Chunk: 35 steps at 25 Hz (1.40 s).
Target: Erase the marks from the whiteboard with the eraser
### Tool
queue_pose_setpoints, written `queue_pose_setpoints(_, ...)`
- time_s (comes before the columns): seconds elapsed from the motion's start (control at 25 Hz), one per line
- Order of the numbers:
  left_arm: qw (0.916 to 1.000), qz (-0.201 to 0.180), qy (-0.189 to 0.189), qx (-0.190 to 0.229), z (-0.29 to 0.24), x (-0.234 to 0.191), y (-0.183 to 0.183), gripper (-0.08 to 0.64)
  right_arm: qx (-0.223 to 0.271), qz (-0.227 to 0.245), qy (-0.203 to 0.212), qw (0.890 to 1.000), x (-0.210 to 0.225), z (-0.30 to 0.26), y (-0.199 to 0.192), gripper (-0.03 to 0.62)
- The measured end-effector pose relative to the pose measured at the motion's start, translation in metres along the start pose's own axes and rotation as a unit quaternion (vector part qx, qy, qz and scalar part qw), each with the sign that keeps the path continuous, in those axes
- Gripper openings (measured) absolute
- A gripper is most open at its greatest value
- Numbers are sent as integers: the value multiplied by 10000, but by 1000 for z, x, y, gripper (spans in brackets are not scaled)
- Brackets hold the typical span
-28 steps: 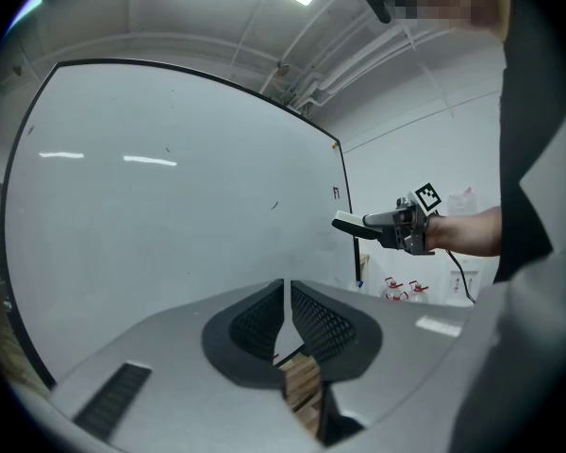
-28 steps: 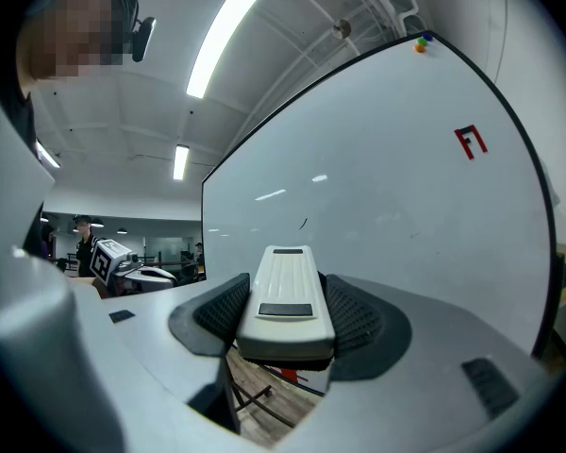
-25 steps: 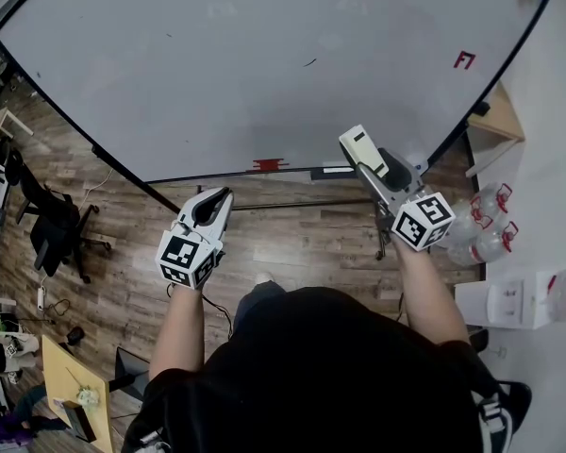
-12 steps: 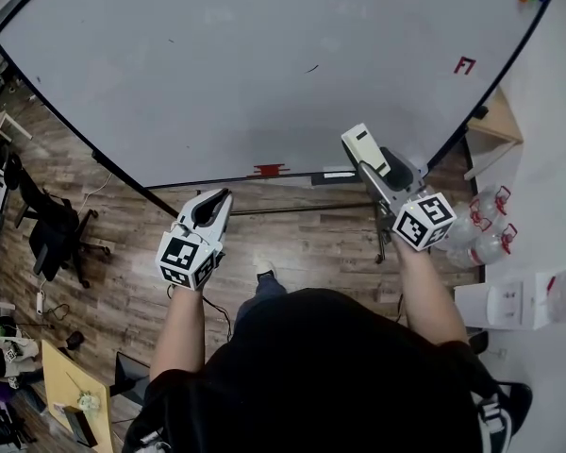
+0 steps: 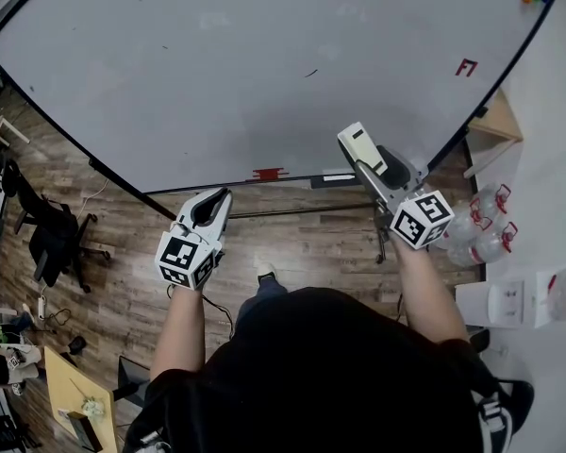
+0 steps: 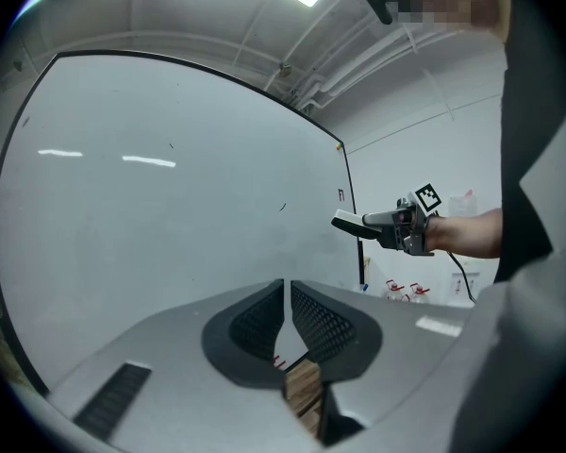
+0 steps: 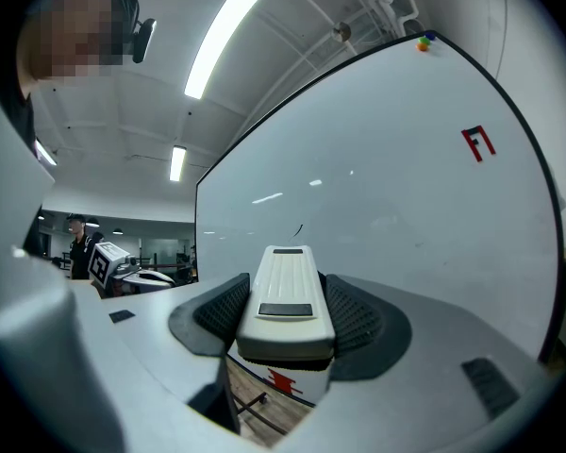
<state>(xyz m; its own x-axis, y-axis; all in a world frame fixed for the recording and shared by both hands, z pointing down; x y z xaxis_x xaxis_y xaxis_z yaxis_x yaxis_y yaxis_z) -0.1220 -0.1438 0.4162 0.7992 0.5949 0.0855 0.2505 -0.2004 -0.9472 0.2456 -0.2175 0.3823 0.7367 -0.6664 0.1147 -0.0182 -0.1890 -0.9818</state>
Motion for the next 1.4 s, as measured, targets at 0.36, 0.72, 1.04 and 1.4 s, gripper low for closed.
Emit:
queue_pose_setpoints(0.36, 9999, 87, -123, -4, -10, -8, -1, 15, 9, 77, -44, 10000, 1, -12, 5, 250)
queue_pose_setpoints(0.72, 9999, 65, -115, 30, -11, -30, 1, 15, 470, 664, -127, 9966, -5, -42, 56, 250)
queue_pose_setpoints(1.04, 9999, 19, -147, -56, -24, -49, 1, 15, 828, 1354, -377, 9866, 3, -85, 89, 250)
queue_pose_setpoints(1.4, 9998, 81, -145, -126, -32, -70, -4, 15, 1080, 2306, -918, 9627, 9, -121, 77, 250)
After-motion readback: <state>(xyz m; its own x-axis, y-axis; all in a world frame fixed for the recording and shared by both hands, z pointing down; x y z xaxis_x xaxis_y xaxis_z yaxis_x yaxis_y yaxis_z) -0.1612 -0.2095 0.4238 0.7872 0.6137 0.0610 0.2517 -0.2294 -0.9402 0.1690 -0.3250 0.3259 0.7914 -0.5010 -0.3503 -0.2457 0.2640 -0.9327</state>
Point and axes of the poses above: the fingertips, and each gripper's own axes: z backward along the fingers, x to its right, y out of its top, the point moved 8 cm from there along z, backward along the fingers, and after that the axes turned 9 degrees about -x, right-handed, at the moved point
